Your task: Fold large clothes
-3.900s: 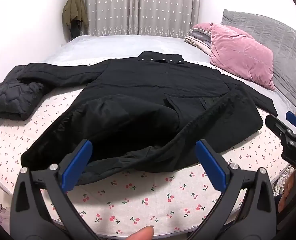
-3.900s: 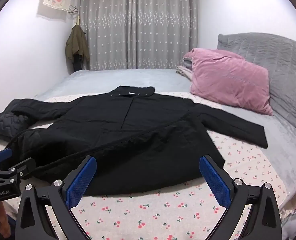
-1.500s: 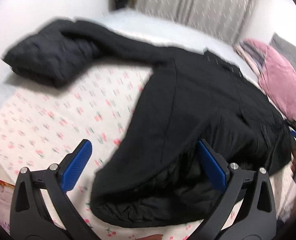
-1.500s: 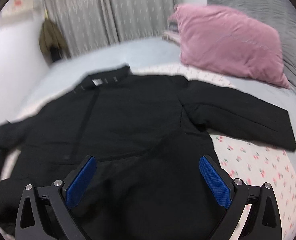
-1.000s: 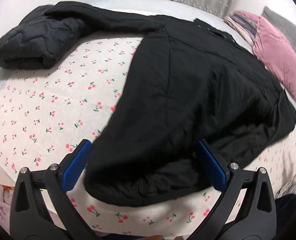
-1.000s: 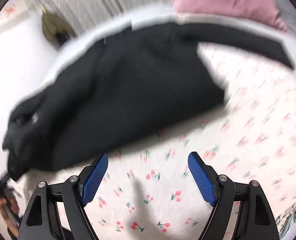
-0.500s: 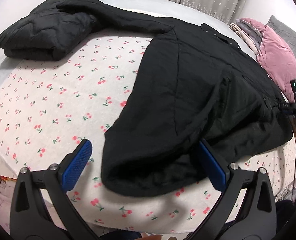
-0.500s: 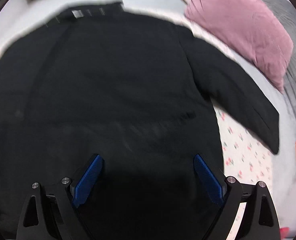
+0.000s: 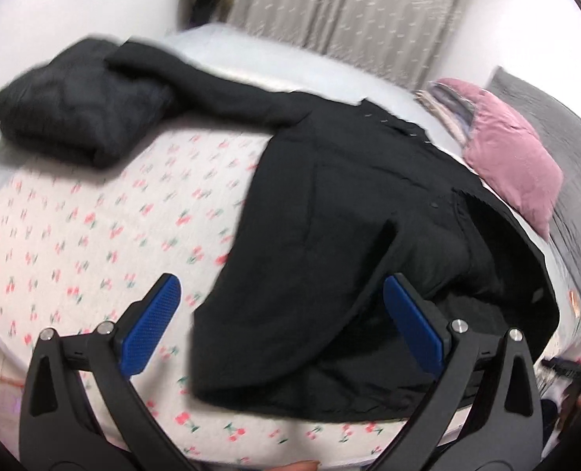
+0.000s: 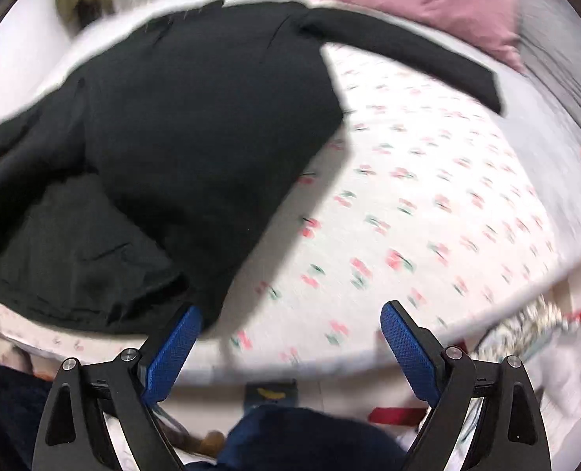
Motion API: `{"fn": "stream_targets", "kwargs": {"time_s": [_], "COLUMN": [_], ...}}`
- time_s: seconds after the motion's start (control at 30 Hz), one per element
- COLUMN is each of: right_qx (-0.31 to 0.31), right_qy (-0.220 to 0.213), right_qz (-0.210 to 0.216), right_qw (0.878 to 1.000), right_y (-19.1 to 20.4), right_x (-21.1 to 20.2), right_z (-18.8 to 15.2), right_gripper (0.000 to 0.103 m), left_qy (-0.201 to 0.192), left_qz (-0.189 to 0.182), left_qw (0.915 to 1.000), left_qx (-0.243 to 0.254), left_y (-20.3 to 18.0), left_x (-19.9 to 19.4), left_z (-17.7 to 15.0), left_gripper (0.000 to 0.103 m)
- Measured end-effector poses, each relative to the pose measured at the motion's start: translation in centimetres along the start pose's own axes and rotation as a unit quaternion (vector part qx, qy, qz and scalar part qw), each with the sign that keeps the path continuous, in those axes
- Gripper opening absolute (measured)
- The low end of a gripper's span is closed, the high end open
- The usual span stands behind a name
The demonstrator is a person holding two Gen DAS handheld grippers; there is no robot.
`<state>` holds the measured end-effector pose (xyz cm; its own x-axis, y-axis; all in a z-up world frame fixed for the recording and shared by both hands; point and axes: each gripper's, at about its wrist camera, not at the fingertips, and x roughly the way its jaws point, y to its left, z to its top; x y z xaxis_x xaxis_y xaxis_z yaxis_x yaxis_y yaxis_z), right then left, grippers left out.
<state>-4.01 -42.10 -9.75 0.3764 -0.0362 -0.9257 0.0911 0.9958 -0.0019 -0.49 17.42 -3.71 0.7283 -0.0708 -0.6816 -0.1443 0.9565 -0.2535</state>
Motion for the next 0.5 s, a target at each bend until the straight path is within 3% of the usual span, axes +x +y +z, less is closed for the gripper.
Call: {"fn": "stream_targets", "kwargs": {"time_s": [0.13,0.17,0.23,0.3,0.37,0.5], "right_qx": [0.046,0.044,0.005,-0.056,-0.114,-0.203], "right_qy": [-0.092,-0.11,-0.141,-0.154,-0.144,-0.12], "right_qz": [-0.072,-0.069,-0.025,0.038,0.069,0.018], "right_qw": [0.992,0.991,0.99,0.986,0.981,0.972], "right_y": [-2.4,-1.9,0.2,3.4,6.7,12.9], "right_x": [-4.2,-4.9,-5.7,-5.3,-4.0,-0.1], "right_z": [0.8,1.6,3.6,6.1,8.1,11.9], "right_gripper": [0.094,0.094,0.094,0.094,0.094,0.094], "left_qy": [0.017,0.023,0.029,0.036,0.05,0.063], "left_qz": [-0.005,-0.01,-0.022,-0.031,-0.041,-0.049], "left_qw": [0.9991,0.9988,0.9981,0.9971,0.9954,0.9937], "left_qx": [0.038,0.043,0.05,0.06,0.071,0.079], "left_y": [-2.5,-3.1,-4.2,-5.3,-6.7,-8.0], "left_x": [1.7,2.2,2.8,3.5,4.4,5.3], "left_z": [0.5,0.7,0.9,1.0,1.0,0.8], "left_gripper": [0.103,0.103,0.103,0.103,0.103,0.102]}}
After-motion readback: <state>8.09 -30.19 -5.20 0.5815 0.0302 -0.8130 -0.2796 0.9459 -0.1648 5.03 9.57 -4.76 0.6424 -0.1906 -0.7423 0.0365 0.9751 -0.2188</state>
